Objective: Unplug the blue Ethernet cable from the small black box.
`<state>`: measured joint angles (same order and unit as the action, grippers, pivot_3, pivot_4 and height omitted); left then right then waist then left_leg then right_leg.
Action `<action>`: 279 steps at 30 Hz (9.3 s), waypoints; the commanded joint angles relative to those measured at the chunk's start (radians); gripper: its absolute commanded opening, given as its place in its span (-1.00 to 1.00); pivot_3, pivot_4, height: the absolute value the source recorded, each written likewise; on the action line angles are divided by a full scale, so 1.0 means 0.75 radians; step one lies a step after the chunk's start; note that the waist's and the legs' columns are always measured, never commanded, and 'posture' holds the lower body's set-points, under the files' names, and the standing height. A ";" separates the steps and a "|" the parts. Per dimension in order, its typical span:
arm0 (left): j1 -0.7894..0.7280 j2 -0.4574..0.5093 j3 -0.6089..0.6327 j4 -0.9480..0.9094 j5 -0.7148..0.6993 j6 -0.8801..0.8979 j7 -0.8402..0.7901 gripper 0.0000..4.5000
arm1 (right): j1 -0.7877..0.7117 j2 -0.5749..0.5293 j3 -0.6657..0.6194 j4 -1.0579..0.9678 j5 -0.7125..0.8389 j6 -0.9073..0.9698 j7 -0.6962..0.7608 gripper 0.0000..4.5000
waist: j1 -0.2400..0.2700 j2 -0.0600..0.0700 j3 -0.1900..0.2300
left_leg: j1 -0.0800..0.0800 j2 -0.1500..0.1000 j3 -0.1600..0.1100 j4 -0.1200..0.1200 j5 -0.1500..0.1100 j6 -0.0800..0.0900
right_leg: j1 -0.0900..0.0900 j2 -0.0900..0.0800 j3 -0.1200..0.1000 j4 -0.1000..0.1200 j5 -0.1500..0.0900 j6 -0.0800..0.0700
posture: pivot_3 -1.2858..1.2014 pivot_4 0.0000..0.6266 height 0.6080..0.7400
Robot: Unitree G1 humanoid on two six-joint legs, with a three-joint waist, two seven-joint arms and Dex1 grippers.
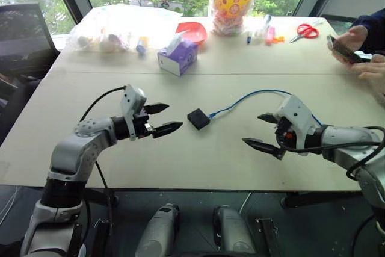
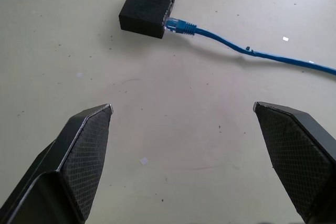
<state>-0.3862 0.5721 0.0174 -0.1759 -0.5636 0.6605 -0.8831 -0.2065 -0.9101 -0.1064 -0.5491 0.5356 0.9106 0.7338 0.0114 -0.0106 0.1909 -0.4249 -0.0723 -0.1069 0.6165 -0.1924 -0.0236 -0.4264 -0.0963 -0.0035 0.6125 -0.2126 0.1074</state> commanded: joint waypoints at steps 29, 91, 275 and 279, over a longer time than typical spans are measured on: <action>-0.078 0.004 -0.014 0.080 0.086 -0.130 -0.052 0.99 | -0.532 -0.123 0.452 0.481 -0.382 -0.356 0.402 1.00 | -0.015 0.000 0.000 | 0.000 0.000 0.002 0.000 0.000 0.000 | -0.001 0.000 0.000 0.000 0.000 0.000 | 0.03 -0.52 1.00; -0.408 -0.077 0.023 0.257 -0.172 0.219 -0.188 1.00 | -0.438 0.414 0.462 0.412 -1.349 -1.465 -0.138 -1.00 | -0.035 -0.001 0.000 | 0.014 0.003 0.001 -0.003 0.003 -0.006 | 0.006 0.009 0.005 0.010 0.002 -0.002 | 0.03 -0.52 1.00; -0.347 0.172 0.004 0.127 -0.268 0.222 -0.514 -0.79 | -0.888 0.085 0.416 0.978 0.030 0.207 0.496 -0.98 | -0.029 -0.001 0.001 | -0.001 0.000 0.004 -0.001 0.003 -0.004 | -0.003 0.003 0.000 0.002 0.002 -0.002 | 0.03 -0.52 1.00; -0.326 0.199 0.002 0.146 -0.236 0.192 -0.527 -0.79 | -0.869 0.045 0.366 1.045 -0.031 0.138 0.487 -0.98 | -0.044 -0.001 0.001 | -0.001 0.002 0.004 -0.002 0.002 -0.003 | -0.005 0.003 0.001 0.002 0.003 -0.001 | 0.03 -0.52 1.00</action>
<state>-0.6332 0.7050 0.0021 -0.0593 -0.7477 0.8311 -1.2672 -0.8492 -0.8677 0.2138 0.2398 0.5256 1.0461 1.1023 -0.0218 -0.0110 0.1918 -0.4253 -0.0704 -0.1037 0.6146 -0.1909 -0.0259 -0.4301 -0.0935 -0.0026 0.6147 -0.2105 0.1065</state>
